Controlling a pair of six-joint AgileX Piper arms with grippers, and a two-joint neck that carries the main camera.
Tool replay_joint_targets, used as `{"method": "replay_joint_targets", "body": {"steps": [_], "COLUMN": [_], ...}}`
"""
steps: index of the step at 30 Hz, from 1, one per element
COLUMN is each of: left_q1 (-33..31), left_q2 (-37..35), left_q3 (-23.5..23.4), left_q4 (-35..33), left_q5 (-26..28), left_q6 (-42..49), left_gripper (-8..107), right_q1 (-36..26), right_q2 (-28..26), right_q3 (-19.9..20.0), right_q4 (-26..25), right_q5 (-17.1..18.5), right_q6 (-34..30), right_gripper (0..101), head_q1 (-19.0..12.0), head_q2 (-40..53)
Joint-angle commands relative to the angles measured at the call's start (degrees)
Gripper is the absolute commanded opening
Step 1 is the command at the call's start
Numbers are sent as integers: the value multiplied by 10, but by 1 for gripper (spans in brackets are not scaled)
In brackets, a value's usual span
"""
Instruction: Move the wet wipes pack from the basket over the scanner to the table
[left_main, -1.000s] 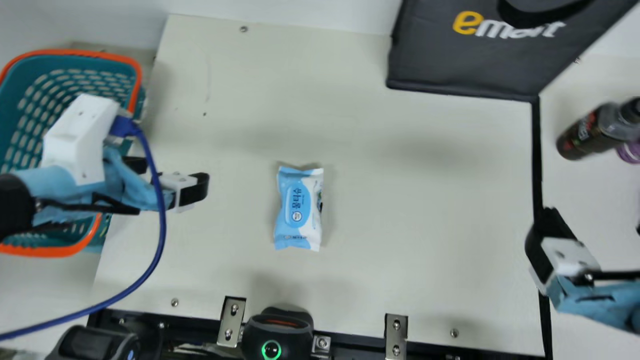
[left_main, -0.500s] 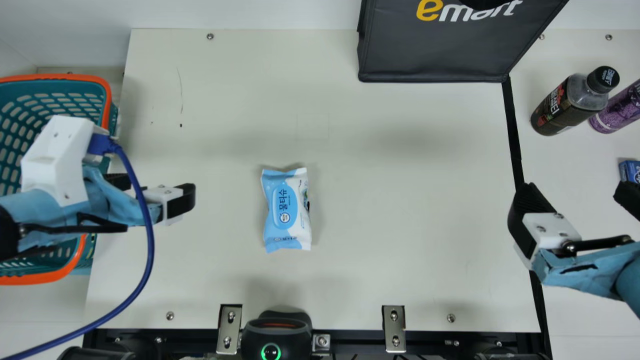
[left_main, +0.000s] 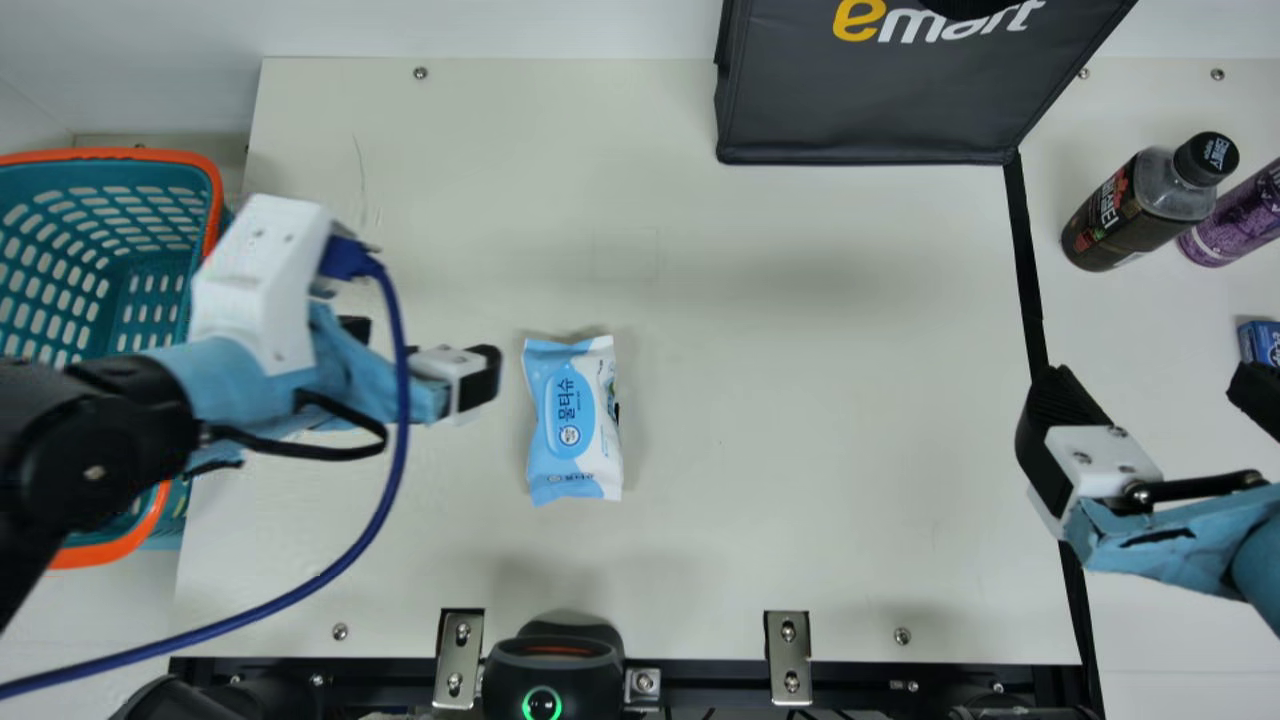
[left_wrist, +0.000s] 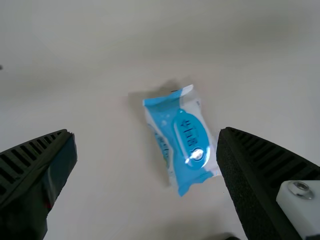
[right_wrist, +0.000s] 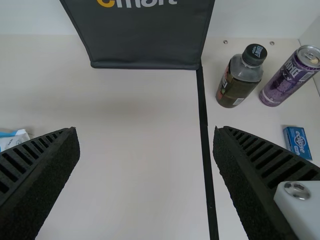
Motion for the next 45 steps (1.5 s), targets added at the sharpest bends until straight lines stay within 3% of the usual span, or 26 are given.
{"method": "replay_joint_targets", "body": {"steps": [1,13,25,45], "left_q1": [-55,-159,-194,-206], "left_q2": [21,114,201,305], "left_q3": [-12,-78,-116,-104], "left_q4": [19,102,140,145], "left_q5": [-5,16,65,59], "left_q6": [-50,-221,-357,-403], "left_gripper": [70,-8,-8,-8], "right_q1": [0,0,0,0], "right_q2": [0,0,0,0], "right_q3": [0,0,0,0], "right_q4": [0,0,0,0], "right_q5": [0,0,-1,-1], "right_q6": [0,0,0,0], "right_gripper": [95,95,95,95], "head_q1": [-17,-17,-17,-17], "head_q2": [0,0,0,0]}}
